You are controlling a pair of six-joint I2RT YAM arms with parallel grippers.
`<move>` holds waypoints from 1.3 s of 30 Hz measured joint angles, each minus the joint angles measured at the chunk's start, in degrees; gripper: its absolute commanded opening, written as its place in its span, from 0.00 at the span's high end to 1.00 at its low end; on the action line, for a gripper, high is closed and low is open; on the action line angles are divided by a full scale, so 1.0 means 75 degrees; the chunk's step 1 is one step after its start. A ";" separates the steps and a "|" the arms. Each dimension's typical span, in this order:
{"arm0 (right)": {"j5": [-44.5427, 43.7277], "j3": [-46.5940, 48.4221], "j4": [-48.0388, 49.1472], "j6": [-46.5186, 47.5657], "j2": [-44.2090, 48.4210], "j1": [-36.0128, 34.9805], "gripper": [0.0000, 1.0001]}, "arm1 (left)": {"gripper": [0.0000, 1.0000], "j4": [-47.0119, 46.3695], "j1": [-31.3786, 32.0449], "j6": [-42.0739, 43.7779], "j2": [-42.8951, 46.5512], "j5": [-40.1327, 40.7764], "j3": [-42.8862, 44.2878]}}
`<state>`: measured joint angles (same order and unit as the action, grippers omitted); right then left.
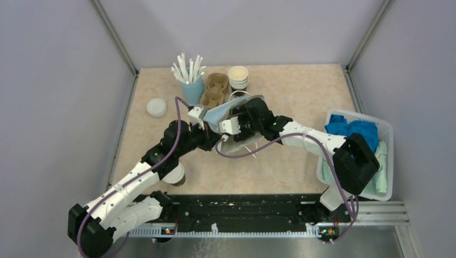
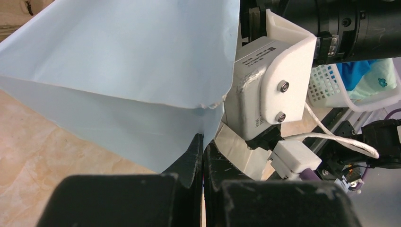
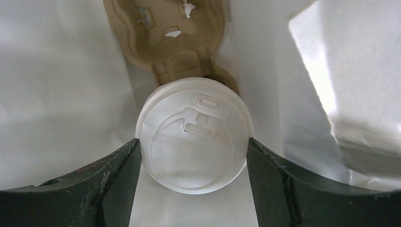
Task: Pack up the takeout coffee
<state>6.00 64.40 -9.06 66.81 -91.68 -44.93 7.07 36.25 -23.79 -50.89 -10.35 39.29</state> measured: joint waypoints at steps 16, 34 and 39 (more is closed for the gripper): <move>0.0175 0.0023 0.0181 -0.0592 -0.0236 0.0079 0.59 | 1.00 0.0650 -0.0026 -0.0568 -0.0067 0.0026 0.0417; -0.0003 0.1017 -0.3130 -0.2614 0.0315 -0.0495 0.56 | 1.00 0.2372 -0.0012 -0.2055 0.0111 -0.0542 0.1597; 0.0210 0.1355 -0.4060 -0.3255 0.0306 -0.0551 0.57 | 1.00 0.2987 0.0000 -0.2530 0.0140 -0.0052 0.1976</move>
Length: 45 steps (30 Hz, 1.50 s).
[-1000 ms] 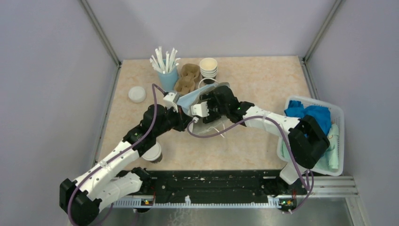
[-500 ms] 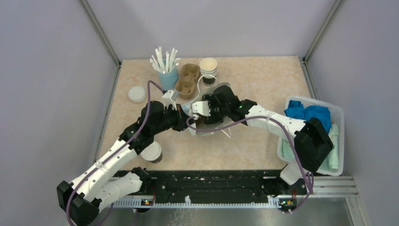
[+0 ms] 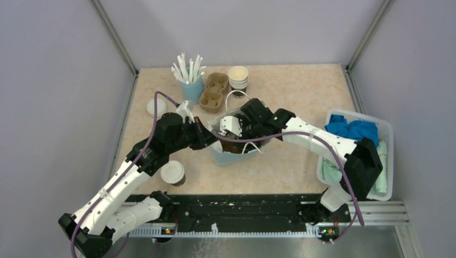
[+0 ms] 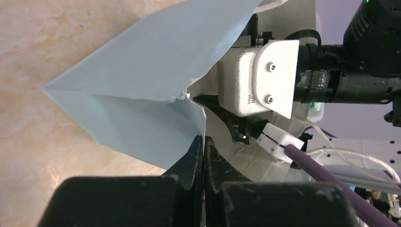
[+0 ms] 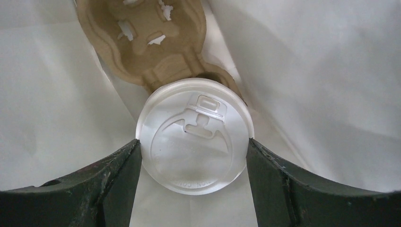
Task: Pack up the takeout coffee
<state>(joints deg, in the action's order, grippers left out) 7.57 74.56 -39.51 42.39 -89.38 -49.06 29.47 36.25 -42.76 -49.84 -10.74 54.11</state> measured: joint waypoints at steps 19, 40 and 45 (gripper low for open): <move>-0.0003 0.0533 0.0163 -0.1119 -0.0863 -0.0038 0.44 | 1.00 0.0734 0.0009 -0.0338 -0.0306 0.1617 0.0353; -0.1067 0.2734 -0.2398 -0.2987 -0.0863 -0.0600 0.01 | 0.97 0.1040 0.0012 0.0067 -0.1317 0.1635 0.1320; -0.1553 0.3480 -0.3045 -0.3293 -0.0854 -0.0729 0.01 | 0.94 0.1102 0.0012 0.0297 -0.1649 0.1405 0.1478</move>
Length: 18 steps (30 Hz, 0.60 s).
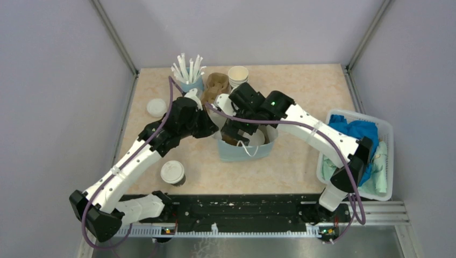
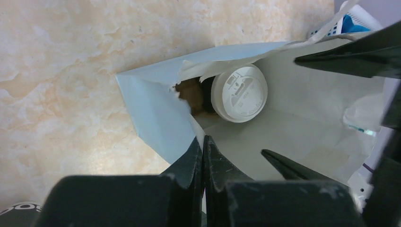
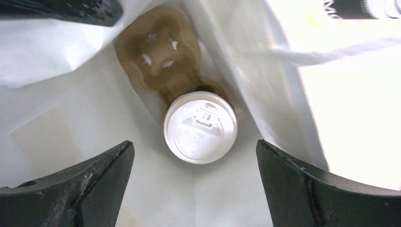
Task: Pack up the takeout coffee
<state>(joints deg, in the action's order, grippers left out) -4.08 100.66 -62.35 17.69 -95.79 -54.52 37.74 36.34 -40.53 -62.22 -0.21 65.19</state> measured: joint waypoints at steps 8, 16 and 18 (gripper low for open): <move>-0.0694 0.1134 -0.0306 -0.0705 0.0746 -0.0015 0.01 | 0.80 0.0000 -0.0003 0.0565 -0.0836 -0.0227 0.0737; -0.1641 0.1859 -0.0259 -0.2299 0.1547 -0.0015 0.01 | 0.30 0.0574 0.0000 0.1128 -0.1751 -0.0195 0.1880; -0.1716 0.2069 -0.0245 -0.2771 0.1571 -0.0015 0.01 | 0.24 0.0755 0.0000 0.1244 -0.1743 -0.0061 0.2110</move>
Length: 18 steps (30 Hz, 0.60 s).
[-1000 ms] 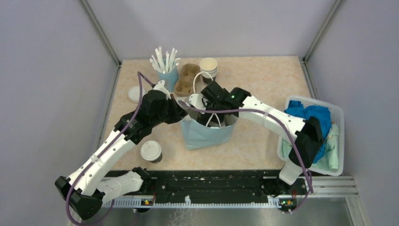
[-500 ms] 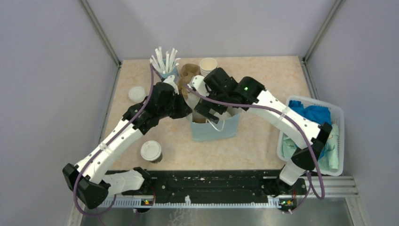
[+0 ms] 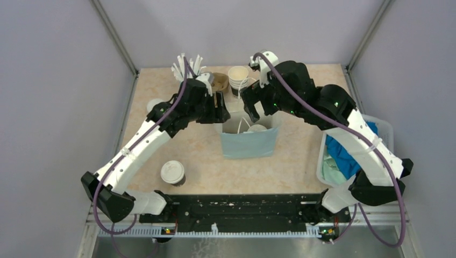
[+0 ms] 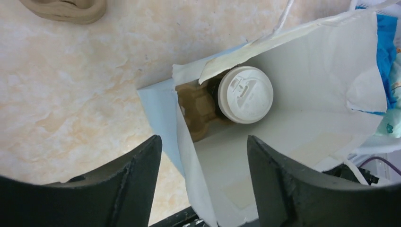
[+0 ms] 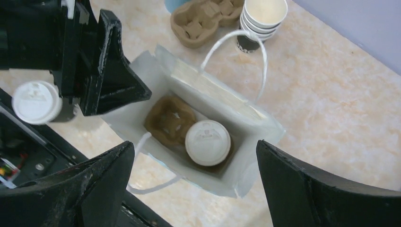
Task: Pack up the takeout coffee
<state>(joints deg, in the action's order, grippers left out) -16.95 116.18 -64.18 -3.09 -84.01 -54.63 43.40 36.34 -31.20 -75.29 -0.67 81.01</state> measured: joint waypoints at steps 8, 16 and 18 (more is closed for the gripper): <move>-0.0192 0.0227 -0.0140 -0.1673 0.0085 0.0122 0.01 | 0.07 0.0495 -0.0003 0.0268 0.0673 0.0230 0.0233; 0.0076 -0.0379 -0.0976 -0.3174 0.0289 0.2002 0.01 | 0.02 0.0597 -0.0102 0.0181 0.1105 -0.0195 -0.0012; 0.0455 -0.0813 -0.0889 -0.3293 0.0300 0.2224 0.01 | 0.03 0.0545 -0.0160 0.0160 0.1046 -0.0420 -0.0146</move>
<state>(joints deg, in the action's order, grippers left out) -13.54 110.08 -70.85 -27.79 -81.76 -37.95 47.48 35.14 -30.00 -67.44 -3.81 79.92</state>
